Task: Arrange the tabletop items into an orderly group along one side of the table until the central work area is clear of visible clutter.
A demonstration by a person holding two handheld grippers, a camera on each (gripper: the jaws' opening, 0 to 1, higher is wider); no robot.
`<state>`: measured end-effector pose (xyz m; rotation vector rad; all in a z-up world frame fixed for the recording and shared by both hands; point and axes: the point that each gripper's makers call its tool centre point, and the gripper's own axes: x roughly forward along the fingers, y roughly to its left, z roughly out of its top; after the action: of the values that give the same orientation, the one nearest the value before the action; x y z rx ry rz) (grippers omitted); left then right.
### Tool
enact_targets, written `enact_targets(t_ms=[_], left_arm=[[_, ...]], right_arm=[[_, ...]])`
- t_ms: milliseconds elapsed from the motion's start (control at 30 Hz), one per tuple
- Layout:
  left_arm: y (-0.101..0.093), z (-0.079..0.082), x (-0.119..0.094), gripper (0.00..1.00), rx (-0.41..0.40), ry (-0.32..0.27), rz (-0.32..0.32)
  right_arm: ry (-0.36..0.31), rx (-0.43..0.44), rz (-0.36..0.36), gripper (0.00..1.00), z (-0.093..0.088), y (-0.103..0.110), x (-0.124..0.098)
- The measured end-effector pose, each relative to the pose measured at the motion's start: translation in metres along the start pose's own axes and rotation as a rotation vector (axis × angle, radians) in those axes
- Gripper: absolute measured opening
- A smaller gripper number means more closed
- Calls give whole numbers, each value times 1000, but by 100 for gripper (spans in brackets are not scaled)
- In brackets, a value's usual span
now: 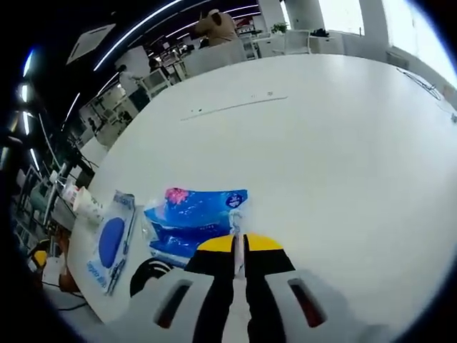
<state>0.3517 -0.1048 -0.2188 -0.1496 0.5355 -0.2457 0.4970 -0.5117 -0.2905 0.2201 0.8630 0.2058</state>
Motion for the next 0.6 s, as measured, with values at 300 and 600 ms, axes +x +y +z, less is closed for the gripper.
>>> enact_targets(t_ms=[300, 600], left_arm=[[1, 1, 0, 47, -2, -3, -1], [-1, -1, 0, 47, 0, 3, -10]], right_arm=[[-16, -19, -4, 2, 2, 3, -6], [-17, -25, -4, 2, -5, 5, -13]])
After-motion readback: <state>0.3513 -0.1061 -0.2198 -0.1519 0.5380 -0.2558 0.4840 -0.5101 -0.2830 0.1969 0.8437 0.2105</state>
